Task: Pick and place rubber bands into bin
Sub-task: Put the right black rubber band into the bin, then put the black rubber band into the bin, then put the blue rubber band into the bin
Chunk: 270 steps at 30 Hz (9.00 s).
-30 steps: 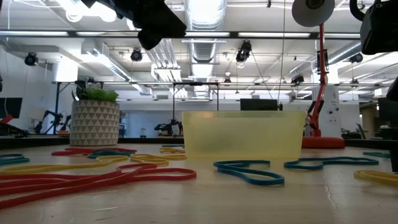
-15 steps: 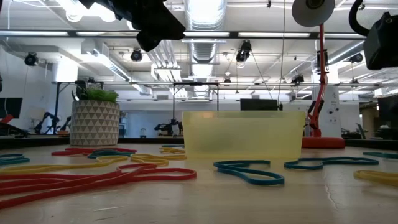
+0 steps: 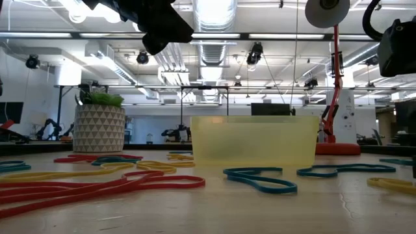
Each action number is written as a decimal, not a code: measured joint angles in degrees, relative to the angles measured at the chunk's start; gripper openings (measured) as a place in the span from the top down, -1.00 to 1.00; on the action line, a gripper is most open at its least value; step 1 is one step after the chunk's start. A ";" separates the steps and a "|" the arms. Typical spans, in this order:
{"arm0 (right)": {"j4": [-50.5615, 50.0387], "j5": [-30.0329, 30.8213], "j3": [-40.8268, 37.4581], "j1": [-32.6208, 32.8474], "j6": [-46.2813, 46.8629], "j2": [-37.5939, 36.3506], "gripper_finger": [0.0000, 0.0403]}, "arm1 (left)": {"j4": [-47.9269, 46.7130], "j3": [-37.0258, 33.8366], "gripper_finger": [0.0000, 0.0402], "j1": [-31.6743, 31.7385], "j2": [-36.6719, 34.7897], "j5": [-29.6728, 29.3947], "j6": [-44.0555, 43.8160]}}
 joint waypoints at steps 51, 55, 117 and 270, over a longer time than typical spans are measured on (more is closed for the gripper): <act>-8.64 7.29 9.00 -42.44 -38.71 -13.64 0.96 | 0.74 0.21 0.61 -1.98 0.00 -0.04 -3.29; -8.17 1.29 9.00 -48.51 -42.31 -12.15 0.96 | 0.73 0.12 0.61 -2.34 0.00 -0.11 -3.71; -6.51 -3.30 4.52 -20.05 -38.19 -28.23 0.45 | -45.39 -4.71 0.61 -20.85 -4.93 -0.37 -31.49; -28.48 12.62 -0.94 0.52 4.05 -30.88 0.40 | 8.39 8.46 0.60 1.55 21.10 0.28 -2.44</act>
